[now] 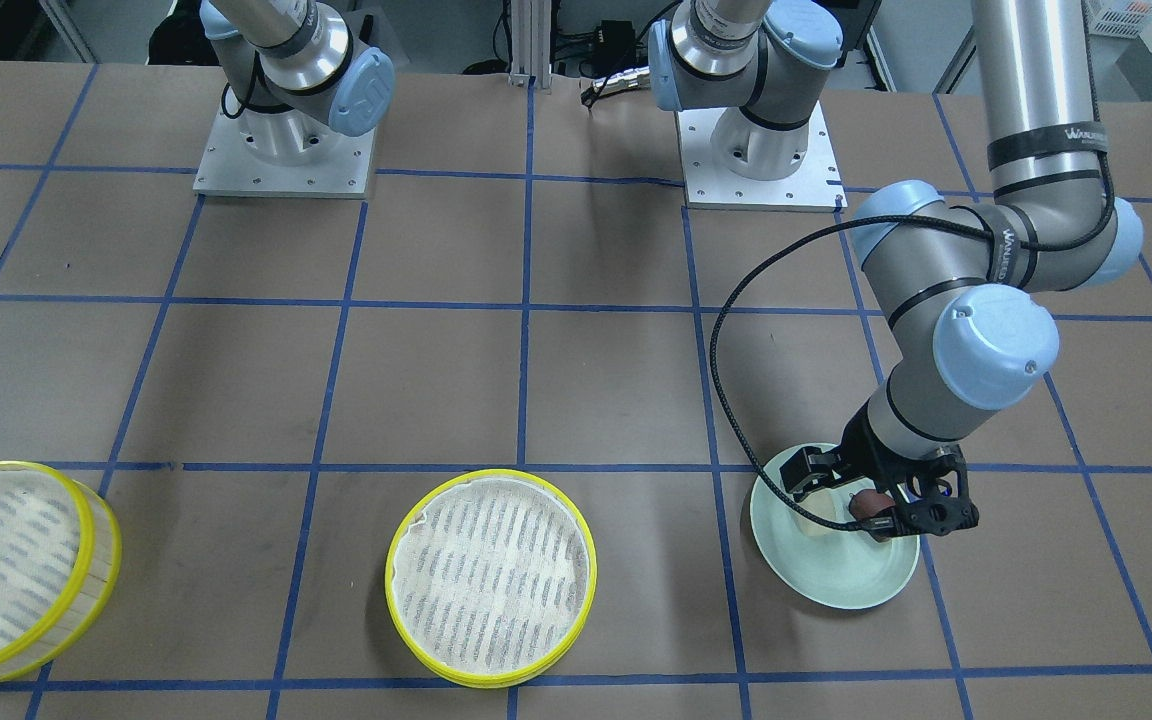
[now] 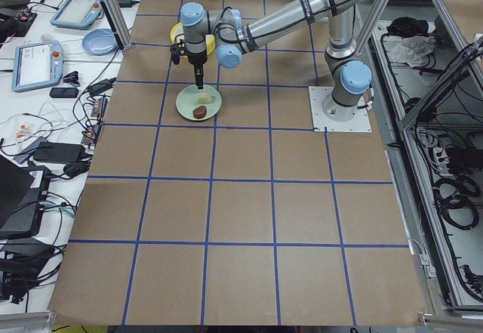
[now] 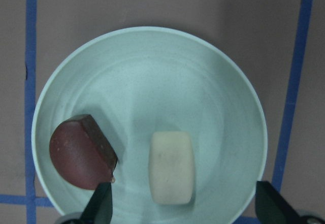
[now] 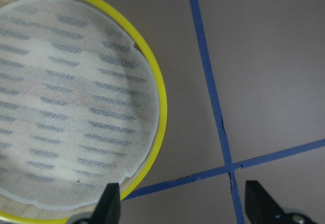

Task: Stack buns with steamer

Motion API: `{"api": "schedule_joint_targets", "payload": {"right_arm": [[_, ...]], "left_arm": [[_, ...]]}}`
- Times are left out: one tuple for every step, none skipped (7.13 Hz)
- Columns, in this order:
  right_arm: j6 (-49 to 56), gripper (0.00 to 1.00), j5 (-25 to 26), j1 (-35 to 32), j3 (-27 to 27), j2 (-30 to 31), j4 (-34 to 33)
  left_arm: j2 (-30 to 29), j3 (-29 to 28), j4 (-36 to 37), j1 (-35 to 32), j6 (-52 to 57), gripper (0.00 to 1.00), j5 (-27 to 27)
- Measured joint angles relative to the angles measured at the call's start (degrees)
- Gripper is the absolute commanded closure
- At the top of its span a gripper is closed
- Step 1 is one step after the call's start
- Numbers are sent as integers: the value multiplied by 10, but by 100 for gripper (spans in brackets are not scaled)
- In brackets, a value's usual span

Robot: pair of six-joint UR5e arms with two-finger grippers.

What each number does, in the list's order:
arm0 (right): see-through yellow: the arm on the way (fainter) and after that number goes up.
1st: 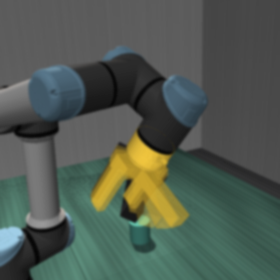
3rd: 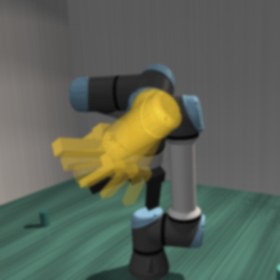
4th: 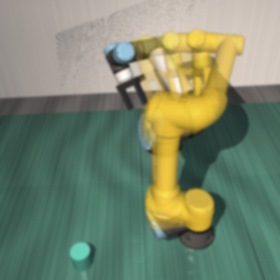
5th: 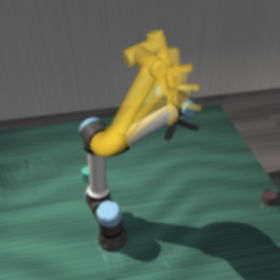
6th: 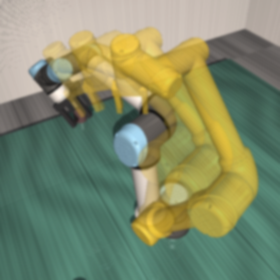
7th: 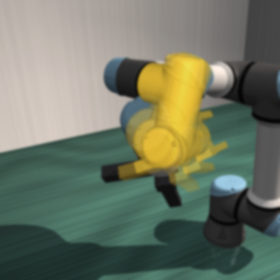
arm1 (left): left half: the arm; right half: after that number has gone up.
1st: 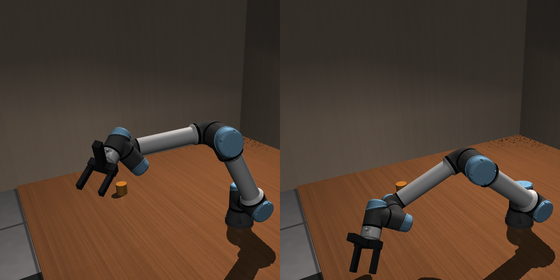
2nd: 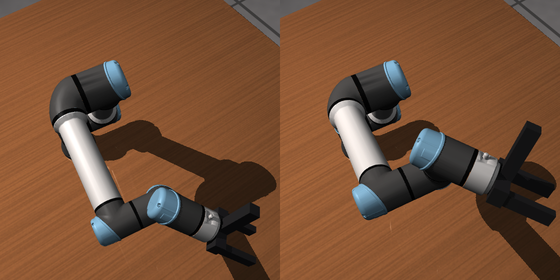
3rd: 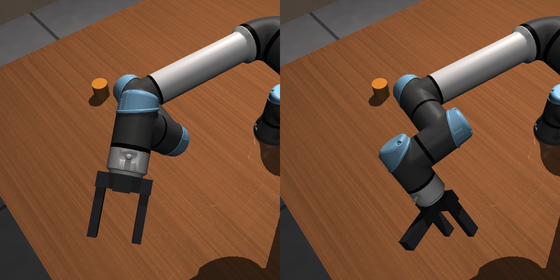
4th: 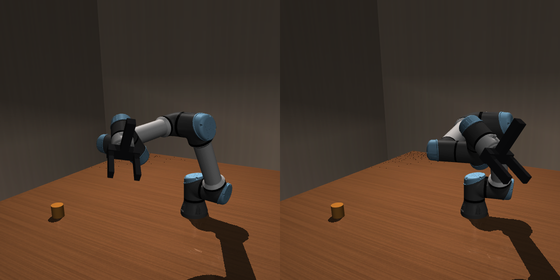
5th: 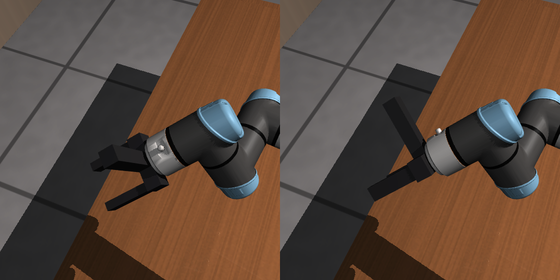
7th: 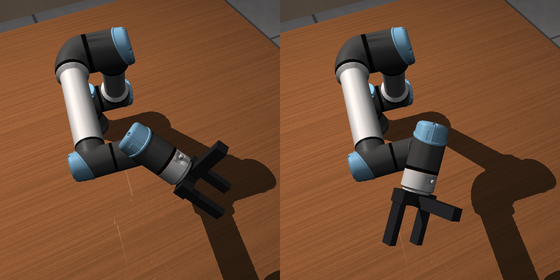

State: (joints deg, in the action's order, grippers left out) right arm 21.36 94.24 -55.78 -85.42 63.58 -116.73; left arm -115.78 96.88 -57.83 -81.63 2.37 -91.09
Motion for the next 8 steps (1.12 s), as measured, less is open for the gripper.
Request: {"api": "schedule_joint_targets", "payload": {"right_arm": [[-7, 18, 0, 1, 1, -17, -24], [-12, 18, -3, 2, 2, -32, -41], [-11, 17, -9, 2, 4, -47, -58], [-3, 18, -19, 2, 5, -59, -72], [9, 21, -32, 2, 4, -70, -80], [21, 34, -43, 2, 4, -82, -84], [28, 44, -48, 2, 3, -90, -88], [35, 65, -48, 2, 1, -95, -90]], "left_arm": [[-22, 0, 11, 0, 0, 80, 2], [-35, 0, 18, 0, 1, 100, 2], [-41, -1, 21, 0, 3, 100, 2], [-43, -4, 23, 0, 4, 100, 2], [-40, -9, 24, 0, 3, 100, 1], [-32, -19, 24, -1, -3, 100, 2], [-24, -39, 22, -5, -22, 100, 6], [-14, -62, 18, -17, -62, 100, 18]]}}
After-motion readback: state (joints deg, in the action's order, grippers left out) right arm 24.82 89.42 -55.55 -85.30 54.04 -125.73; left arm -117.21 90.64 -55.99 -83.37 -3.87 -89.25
